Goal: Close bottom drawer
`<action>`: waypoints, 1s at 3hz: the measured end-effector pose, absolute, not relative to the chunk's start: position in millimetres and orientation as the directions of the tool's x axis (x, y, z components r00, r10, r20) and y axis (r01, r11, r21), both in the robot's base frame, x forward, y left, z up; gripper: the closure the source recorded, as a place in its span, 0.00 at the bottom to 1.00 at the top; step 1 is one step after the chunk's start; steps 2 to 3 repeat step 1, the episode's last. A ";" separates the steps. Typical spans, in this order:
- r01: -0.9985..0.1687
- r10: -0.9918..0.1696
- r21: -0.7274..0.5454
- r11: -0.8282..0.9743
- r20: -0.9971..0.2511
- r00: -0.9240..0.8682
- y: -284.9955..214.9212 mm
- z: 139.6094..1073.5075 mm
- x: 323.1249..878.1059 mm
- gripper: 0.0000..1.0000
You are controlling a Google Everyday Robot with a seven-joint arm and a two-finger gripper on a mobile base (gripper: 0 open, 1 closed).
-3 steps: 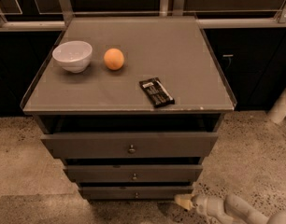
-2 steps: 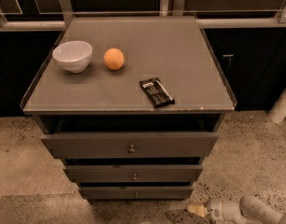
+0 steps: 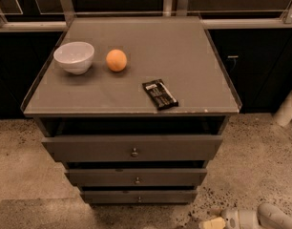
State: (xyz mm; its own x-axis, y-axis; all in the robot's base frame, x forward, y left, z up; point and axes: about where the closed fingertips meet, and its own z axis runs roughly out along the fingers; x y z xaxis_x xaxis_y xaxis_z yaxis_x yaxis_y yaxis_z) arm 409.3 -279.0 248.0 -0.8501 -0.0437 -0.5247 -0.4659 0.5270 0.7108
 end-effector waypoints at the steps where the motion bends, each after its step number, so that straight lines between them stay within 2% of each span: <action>1: -0.466 -0.044 0.711 0.527 -0.525 -0.850 -279.0 248.0 409.3 0.00; 3: -0.466 -0.044 0.711 0.527 -0.525 -0.850 -279.0 248.0 409.3 0.00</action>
Offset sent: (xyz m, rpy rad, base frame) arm 0.0000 0.0000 0.0000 0.0000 0.0000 0.0000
